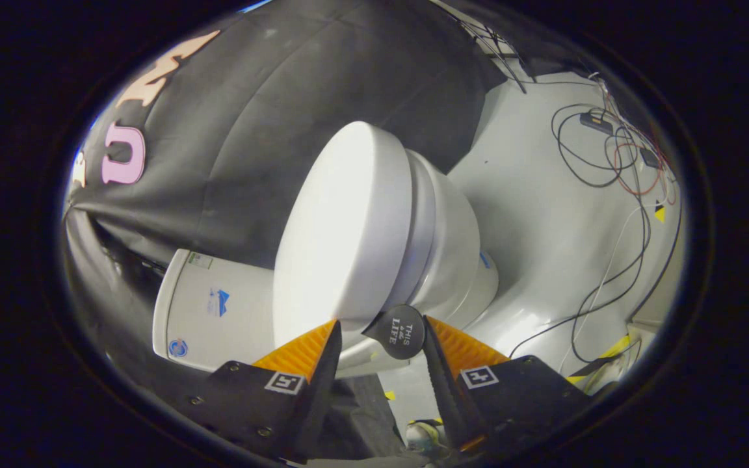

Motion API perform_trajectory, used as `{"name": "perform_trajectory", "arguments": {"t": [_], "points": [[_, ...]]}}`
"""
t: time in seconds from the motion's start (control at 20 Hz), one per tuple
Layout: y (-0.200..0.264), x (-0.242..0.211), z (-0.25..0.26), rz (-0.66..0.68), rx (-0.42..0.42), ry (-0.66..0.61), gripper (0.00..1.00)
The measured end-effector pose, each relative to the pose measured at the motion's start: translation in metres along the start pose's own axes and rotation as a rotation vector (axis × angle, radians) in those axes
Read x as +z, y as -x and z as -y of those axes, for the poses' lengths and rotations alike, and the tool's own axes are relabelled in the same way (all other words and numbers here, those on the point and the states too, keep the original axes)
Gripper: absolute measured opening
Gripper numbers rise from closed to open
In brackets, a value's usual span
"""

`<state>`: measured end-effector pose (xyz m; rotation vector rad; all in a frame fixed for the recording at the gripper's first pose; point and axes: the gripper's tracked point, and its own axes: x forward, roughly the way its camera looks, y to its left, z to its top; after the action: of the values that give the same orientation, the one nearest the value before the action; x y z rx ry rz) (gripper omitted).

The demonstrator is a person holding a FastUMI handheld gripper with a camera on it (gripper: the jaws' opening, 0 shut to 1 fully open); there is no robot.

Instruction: Open the toilet lid.

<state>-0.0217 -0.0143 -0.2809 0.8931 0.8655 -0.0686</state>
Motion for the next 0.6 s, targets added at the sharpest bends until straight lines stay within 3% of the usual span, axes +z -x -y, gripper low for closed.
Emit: {"name": "perform_trajectory", "arguments": {"t": [0.15, 0.3, 0.5, 0.6], "points": [[0.001, 0.009, 0.000, -0.031, 0.064, -0.252, 0.13], [0.008, 0.011, -0.003, -0.030, 0.129, -0.315, 0.07], [0.010, 0.013, -0.007, 0.005, 0.119, -0.132, 0.04], [0.012, 0.012, -0.009, 0.012, 0.099, -0.102, 0.04]]}}
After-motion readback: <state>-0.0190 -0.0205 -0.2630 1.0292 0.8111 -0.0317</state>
